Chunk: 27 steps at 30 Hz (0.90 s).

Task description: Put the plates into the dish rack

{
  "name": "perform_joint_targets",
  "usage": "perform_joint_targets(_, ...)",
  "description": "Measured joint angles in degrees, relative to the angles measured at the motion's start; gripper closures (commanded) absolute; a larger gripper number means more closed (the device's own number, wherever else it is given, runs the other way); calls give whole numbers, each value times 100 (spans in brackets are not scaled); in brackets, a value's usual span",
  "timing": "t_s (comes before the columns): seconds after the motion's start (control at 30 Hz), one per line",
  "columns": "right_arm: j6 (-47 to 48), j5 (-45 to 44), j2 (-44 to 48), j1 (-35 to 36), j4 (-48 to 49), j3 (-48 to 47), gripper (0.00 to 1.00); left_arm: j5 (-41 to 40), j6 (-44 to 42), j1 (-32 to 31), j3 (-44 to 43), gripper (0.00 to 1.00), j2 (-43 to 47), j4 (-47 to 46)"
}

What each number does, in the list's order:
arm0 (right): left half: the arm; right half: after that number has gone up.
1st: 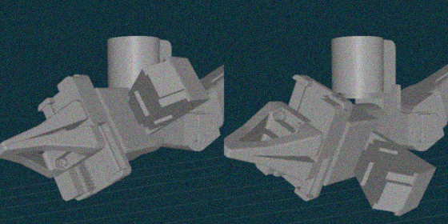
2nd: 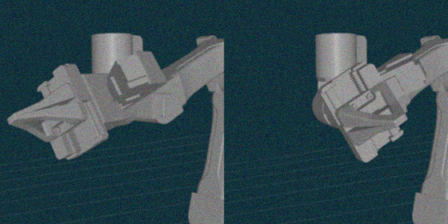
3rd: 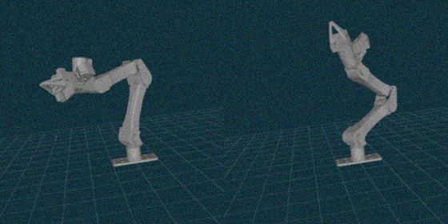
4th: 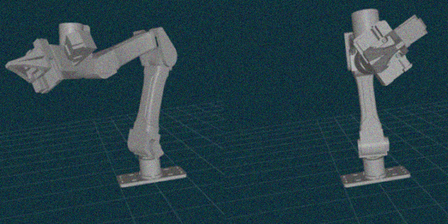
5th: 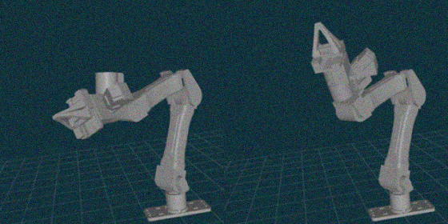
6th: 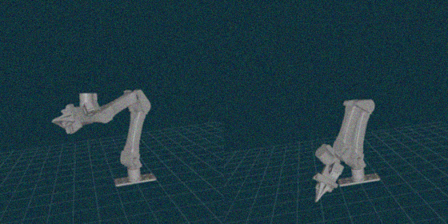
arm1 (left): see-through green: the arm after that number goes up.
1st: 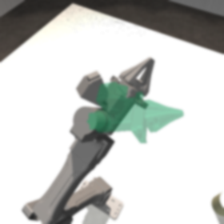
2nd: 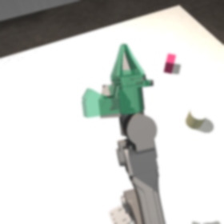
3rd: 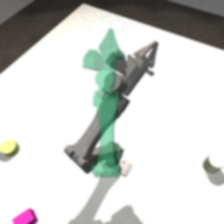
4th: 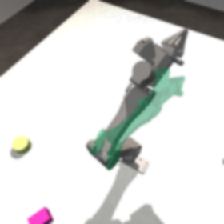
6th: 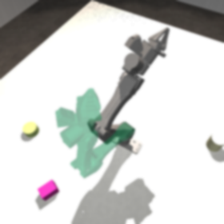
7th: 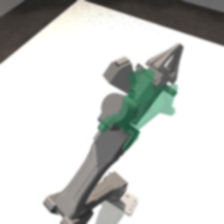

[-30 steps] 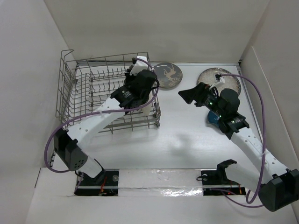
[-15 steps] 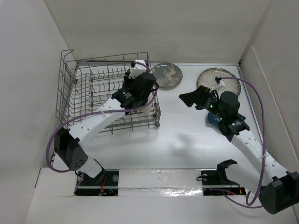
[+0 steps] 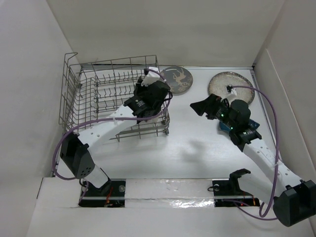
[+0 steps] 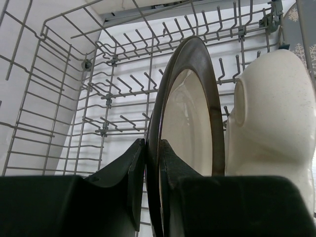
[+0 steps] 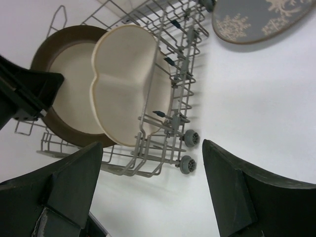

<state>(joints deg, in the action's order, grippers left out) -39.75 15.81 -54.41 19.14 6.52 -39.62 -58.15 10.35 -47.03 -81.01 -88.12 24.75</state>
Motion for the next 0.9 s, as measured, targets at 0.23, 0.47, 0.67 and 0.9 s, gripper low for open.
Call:
perform_joint_targets(0.23,-133,-87,-55,-116,33,249,14,-492,-24,-326,2,100,-378,-118)
perform_joint_targets(0.47,-168,-133,-46,-122,33,267,14,-350,33,-343,74,82,-527,-42)
perform_joint_targets(0.67,-170,-258,11,-162,-11,273,14,22,229,-352,74,48,-507,-2)
perform_joint_targets(0.9,-188,-623,358,-597,-304,313,24,313,304,-352,74,32,-136,87)
